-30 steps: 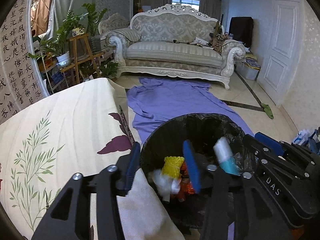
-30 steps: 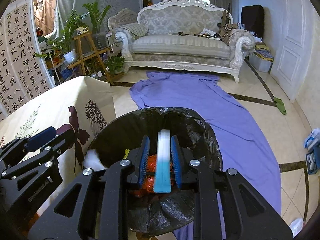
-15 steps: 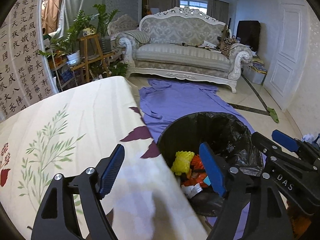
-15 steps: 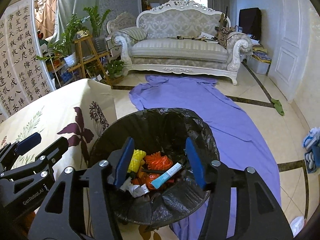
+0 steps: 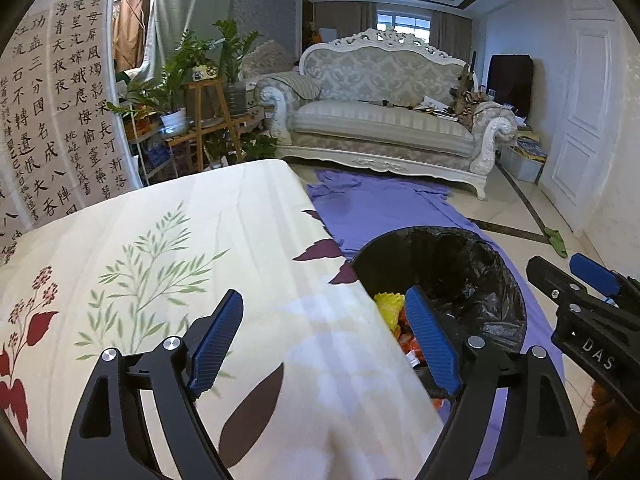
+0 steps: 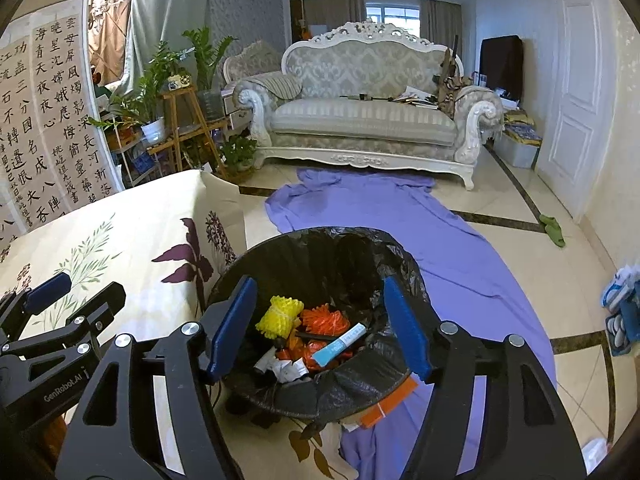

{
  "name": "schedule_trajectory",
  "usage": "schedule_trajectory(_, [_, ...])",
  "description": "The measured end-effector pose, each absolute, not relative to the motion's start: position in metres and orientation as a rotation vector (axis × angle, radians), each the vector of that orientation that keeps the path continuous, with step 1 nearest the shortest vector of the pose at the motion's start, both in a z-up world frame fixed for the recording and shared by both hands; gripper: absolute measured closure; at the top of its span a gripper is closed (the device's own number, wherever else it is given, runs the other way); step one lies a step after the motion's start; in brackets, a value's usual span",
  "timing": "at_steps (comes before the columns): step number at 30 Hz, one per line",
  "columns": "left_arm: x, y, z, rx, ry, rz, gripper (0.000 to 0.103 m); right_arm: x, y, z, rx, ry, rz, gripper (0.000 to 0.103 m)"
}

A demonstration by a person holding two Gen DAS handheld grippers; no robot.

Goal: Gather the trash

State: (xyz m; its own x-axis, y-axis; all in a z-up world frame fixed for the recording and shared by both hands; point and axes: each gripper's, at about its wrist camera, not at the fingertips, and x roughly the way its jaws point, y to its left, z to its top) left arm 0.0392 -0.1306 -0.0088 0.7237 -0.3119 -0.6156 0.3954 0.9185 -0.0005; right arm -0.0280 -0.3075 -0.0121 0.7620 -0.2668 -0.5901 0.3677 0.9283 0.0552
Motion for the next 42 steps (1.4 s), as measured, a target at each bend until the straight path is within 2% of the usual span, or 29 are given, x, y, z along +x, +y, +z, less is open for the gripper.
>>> schedule_trajectory(42, [0.025,-0.107,-0.002,0.097,0.64,-0.376,0.022,-0.051,-0.298,0.001,0.158,0.588,-0.35,0.035])
